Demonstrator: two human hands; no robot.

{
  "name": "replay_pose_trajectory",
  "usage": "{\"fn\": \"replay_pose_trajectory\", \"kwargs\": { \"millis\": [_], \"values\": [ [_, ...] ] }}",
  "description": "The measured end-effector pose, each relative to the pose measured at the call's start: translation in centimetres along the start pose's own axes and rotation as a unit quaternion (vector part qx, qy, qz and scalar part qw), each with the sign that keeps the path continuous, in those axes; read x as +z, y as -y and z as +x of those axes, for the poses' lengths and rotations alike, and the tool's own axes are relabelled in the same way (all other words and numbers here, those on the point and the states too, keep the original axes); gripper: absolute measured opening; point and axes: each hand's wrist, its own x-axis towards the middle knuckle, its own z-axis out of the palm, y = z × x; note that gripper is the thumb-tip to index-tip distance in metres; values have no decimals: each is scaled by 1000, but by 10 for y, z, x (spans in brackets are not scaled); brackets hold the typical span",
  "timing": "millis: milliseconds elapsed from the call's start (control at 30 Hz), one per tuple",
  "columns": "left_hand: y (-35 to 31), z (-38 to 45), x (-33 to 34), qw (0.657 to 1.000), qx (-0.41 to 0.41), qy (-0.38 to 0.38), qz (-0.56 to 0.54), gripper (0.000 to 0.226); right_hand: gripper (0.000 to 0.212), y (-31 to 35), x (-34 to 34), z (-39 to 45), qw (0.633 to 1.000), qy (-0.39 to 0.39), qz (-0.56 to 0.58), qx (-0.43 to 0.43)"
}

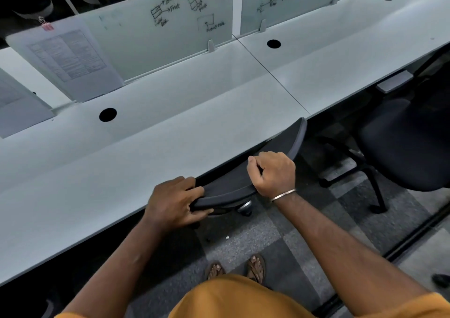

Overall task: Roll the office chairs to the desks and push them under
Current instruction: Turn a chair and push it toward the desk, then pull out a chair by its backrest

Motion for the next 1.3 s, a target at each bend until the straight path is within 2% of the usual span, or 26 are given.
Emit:
{"fn": "replay_pose_trajectory", "kwargs": {
  "millis": [167,367,500,667,800,933,1067,1167,1300],
  "values": [
    [0,-3,-3,1000,-5,-12,-18,53,44,5,1,-5,1000,-5,6,-7],
    [-11,-13,0,998,-54,-4,-41,54,38,10,-4,-20,999,-3,24,27],
    [-14,-20,3,996,-76,28,-46,60,21,8,-4,-55,999,10,17,33],
    [-15,-20,2,995,-70,59,-41,64,36,12,-13,-86,996,33,42,66],
    [-25,-27,4,996,-66,39,-38,62,42,20,-25,-105,993,43,63,85],
    [-48,-32,5,997,-38,39,-46,63,64,27,-37,-141,985,89,90,114],
    [-78,-36,0,994,15,28,-100,77,63,9,-44,-188,976,91,86,179],
    [-99,-29,1,989,63,15,-135,75,65,-21,-52,-215,954,128,89,255],
    [-124,-10,12,980,100,33,-170,69,60,-64,-69,-236,923,173,92,333]
  ]
}}
